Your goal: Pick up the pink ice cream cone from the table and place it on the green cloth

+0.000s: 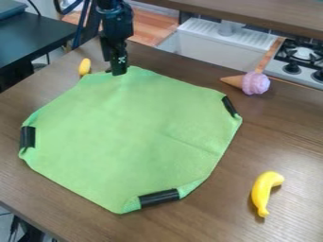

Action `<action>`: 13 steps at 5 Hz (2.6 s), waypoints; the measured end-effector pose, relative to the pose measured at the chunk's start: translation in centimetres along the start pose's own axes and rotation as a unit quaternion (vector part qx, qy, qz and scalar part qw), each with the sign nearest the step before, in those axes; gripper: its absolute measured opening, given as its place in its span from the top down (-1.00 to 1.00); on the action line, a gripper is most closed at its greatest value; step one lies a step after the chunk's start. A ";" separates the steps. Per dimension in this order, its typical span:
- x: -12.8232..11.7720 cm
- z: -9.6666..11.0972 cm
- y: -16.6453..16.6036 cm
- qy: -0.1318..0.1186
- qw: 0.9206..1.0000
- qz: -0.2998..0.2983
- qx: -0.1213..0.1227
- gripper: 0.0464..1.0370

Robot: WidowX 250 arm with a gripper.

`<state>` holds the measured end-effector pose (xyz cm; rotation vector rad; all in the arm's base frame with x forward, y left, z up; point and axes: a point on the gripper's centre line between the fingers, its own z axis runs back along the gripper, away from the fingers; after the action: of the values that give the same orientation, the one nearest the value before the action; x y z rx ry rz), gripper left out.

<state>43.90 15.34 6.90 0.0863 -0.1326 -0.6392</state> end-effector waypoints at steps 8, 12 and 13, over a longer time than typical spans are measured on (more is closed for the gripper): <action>14.7 1.2 -10.9 -0.198 0.880 -0.431 0.030 -0.93; 17.8 1.3 -11.7 -0.223 0.878 -0.422 0.031 -0.93; 18.2 1.3 -11.7 -0.224 0.879 -0.421 0.030 -0.93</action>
<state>51.26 -5.02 8.51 0.0500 -0.5852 -1.5275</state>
